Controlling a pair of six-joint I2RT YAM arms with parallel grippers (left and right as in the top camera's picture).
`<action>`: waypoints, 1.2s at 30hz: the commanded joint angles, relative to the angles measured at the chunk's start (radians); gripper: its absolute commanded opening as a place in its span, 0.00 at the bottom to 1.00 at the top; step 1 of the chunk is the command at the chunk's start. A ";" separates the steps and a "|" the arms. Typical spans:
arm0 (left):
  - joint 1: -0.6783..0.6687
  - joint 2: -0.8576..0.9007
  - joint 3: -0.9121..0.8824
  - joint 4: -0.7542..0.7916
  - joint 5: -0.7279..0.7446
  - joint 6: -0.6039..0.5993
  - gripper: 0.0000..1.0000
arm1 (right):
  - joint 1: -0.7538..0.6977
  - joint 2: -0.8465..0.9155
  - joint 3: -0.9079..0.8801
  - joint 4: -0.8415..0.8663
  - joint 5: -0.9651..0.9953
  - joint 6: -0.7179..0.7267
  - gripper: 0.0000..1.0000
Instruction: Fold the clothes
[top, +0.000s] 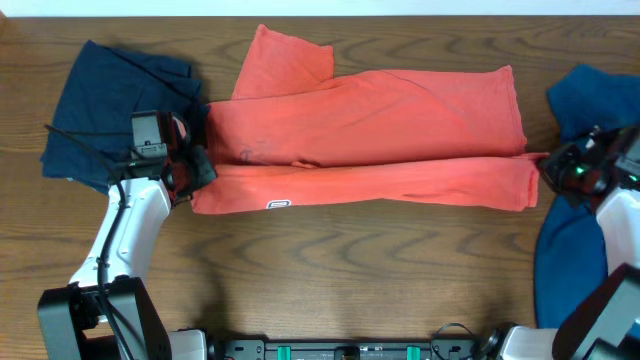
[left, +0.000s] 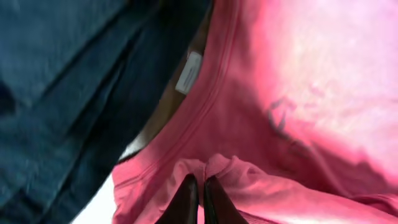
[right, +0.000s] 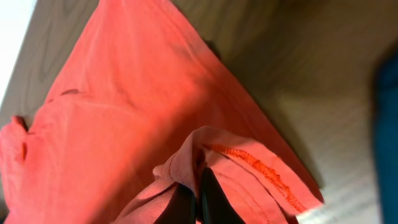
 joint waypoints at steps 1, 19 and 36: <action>0.003 0.002 0.020 0.021 -0.036 0.001 0.06 | 0.048 0.039 0.018 0.031 0.012 0.002 0.01; 0.003 0.002 0.020 0.039 -0.113 0.002 0.12 | 0.068 0.060 0.018 0.066 0.016 -0.080 0.05; 0.003 0.003 -0.040 -0.207 -0.114 0.010 0.45 | 0.027 0.060 0.010 -0.309 0.258 -0.038 0.70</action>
